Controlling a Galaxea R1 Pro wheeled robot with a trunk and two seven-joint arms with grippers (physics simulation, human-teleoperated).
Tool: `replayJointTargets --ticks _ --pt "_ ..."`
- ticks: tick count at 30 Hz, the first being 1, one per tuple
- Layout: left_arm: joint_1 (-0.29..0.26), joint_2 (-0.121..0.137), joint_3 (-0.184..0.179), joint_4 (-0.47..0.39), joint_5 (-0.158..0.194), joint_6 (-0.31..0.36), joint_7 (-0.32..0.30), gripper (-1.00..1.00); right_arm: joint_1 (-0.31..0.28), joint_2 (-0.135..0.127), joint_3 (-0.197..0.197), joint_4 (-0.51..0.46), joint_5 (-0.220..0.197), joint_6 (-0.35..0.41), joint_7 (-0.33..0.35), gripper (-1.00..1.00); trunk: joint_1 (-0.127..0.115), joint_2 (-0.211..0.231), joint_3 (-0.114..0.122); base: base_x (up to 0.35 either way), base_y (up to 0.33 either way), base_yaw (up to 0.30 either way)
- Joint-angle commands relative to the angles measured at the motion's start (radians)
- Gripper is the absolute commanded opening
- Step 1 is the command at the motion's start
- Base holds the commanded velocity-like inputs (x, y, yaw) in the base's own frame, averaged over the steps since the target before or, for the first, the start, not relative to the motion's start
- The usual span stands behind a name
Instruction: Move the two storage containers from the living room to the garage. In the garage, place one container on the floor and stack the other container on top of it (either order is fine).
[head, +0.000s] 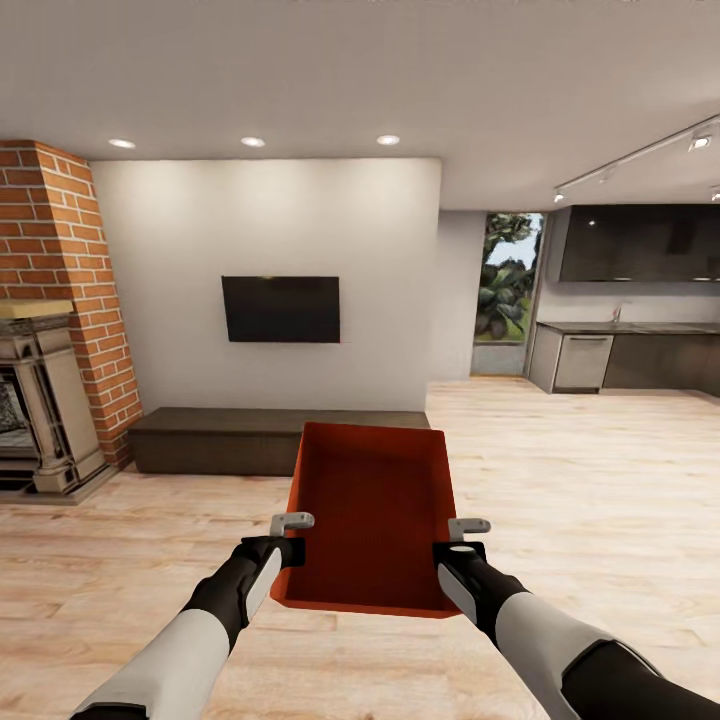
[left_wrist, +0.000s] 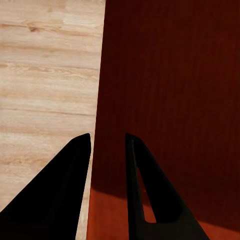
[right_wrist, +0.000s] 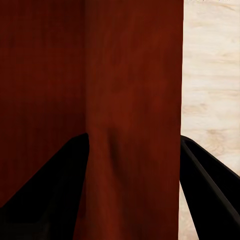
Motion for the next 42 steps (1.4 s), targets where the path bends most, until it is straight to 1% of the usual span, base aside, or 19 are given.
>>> replayJointTargets --ticks 1,27,42 --pt "0.000 -0.001 0.004 0.000 -0.014 0.007 0.010 -1.00 0.000 0.008 0.015 -0.014 0.014 0.008 -0.008 -1.00 0.000 -0.001 0.000 0.000 0.000 0.000" --pt "0.000 -0.001 0.004 -0.001 -0.014 0.007 0.011 -1.00 0.000 0.008 0.015 -0.014 0.014 0.009 -0.008 -1.00 0.000 -0.001 0.000 0.000 0.000 0.000" --pt "0.000 -0.001 0.004 -0.001 -0.014 0.007 0.011 -1.00 0.000 0.009 0.015 -0.014 0.013 0.009 -0.008 -1.00 0.000 -0.001 0.000 0.000 0.000 -0.242"
